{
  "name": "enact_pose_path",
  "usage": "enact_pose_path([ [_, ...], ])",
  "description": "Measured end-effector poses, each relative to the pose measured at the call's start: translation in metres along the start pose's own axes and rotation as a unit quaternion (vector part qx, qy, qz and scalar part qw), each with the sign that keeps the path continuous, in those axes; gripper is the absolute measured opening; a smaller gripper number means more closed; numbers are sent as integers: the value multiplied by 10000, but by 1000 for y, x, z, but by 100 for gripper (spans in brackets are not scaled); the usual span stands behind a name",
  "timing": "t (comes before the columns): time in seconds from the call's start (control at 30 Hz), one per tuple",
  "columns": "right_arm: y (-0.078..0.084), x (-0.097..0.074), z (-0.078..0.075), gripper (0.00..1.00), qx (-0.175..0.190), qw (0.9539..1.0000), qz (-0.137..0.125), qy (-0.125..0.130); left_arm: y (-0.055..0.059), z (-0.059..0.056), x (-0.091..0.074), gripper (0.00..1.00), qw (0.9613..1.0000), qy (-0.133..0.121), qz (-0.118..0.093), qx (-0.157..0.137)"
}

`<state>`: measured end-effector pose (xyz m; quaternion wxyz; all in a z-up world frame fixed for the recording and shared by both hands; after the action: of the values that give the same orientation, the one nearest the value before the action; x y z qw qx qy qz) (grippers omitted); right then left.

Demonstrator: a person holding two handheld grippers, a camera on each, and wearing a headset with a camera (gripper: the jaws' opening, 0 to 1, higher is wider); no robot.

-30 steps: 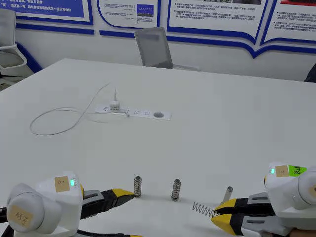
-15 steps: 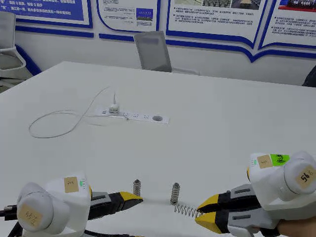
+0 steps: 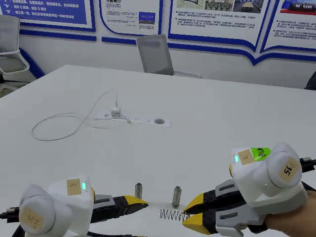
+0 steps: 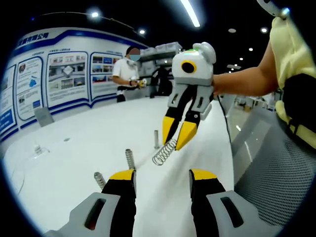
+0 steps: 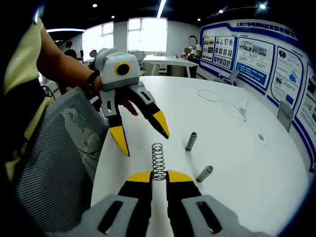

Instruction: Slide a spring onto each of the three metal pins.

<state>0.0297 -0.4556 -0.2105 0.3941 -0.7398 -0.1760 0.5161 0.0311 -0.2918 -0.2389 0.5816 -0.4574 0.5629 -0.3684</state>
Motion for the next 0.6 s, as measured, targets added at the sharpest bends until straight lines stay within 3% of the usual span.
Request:
enact_pose_path([
  [0.6,-6,2,12,11,-437,9976,67,-535,-3,-9,4,26,9994,306,9,161],
])
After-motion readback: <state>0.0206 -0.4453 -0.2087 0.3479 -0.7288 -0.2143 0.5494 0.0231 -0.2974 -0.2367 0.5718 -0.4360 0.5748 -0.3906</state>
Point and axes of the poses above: the centre of the closed fingertips' face, and the gripper's own axes: x roughly forward along the fingers, z roughly to its left, y roughly out of its underside, the point moved 8 cm from there along -x, roughly backward along the fingers, and after that the axes turned 9 degrees about y, right-handed, at the moved point
